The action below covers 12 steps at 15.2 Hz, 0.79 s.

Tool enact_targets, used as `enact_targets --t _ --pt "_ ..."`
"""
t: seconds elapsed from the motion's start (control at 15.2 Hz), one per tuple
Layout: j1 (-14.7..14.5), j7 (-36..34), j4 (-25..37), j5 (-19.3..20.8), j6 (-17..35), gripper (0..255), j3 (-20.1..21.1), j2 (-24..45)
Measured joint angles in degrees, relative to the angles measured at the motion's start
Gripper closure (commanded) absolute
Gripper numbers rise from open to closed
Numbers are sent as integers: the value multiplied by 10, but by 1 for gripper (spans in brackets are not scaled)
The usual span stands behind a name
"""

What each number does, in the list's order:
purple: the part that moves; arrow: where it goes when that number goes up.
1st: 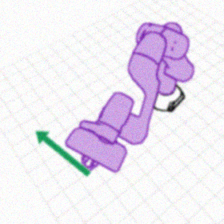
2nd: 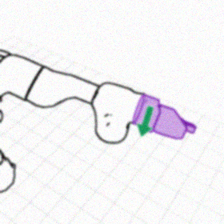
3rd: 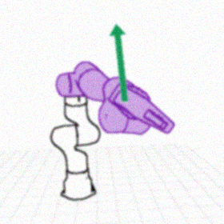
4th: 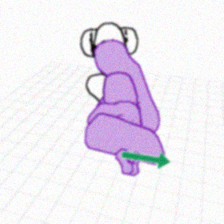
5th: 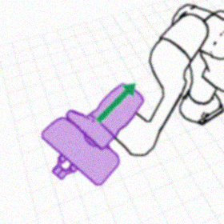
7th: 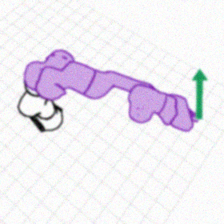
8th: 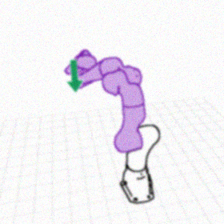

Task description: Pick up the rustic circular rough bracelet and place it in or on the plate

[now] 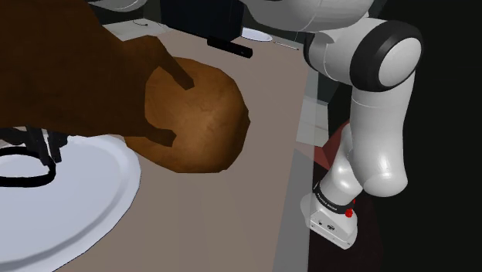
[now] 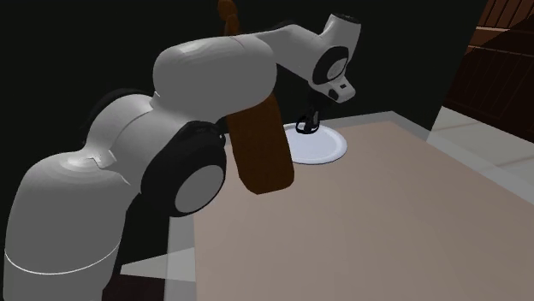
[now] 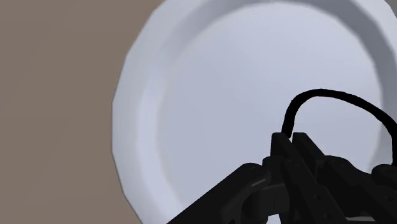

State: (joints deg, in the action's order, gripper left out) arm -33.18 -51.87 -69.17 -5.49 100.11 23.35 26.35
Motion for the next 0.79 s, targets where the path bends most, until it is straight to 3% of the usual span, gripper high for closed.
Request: enact_targets --t 0.4,0.79 --pt "5 9 -53 -6 49 255 0 -11" --pt "1 19 -72 -45 69 255 -13 -23"
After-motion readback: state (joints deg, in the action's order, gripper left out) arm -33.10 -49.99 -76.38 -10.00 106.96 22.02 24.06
